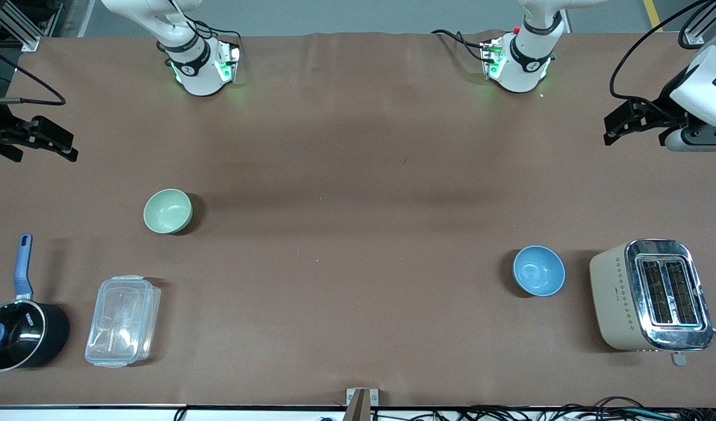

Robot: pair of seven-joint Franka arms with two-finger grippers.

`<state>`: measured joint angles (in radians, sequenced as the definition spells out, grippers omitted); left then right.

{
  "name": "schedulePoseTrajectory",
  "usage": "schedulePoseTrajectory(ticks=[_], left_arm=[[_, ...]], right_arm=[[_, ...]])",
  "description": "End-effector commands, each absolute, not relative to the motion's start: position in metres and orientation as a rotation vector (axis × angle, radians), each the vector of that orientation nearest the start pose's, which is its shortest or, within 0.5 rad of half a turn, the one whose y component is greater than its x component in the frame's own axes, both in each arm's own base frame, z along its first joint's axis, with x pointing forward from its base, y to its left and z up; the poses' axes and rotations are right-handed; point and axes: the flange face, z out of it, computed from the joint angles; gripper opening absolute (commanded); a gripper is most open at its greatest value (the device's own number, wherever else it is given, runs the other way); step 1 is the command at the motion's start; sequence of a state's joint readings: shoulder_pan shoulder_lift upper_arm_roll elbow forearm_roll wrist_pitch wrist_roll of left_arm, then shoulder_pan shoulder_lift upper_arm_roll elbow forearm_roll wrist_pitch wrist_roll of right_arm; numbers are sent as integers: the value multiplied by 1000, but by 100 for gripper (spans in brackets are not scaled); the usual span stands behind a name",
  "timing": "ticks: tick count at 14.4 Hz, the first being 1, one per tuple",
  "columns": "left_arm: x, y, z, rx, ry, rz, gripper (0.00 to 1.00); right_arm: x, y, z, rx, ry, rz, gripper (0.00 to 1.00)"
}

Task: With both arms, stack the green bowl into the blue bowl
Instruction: 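Move the right gripper to the green bowl while the left gripper reaches the blue bowl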

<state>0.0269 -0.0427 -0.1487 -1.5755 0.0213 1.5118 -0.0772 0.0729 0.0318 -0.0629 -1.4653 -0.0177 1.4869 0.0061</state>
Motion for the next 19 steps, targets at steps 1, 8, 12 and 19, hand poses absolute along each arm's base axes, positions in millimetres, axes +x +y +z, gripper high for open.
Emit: schedulePoseTrajectory(ticks=[1, 8, 12, 19], left_arm=[[533, -61, 649, -3075, 81, 5, 100], [588, -56, 601, -3093, 74, 112, 100], [626, -51, 531, -3021, 101, 135, 100], [669, -39, 359, -3061, 89, 79, 100]], right_arm=[[556, 0, 650, -3145, -14, 12, 100], [556, 0, 650, -3145, -14, 12, 100], [556, -10, 634, -3144, 2, 57, 100], [546, -57, 438, -3169, -42, 113, 100]])
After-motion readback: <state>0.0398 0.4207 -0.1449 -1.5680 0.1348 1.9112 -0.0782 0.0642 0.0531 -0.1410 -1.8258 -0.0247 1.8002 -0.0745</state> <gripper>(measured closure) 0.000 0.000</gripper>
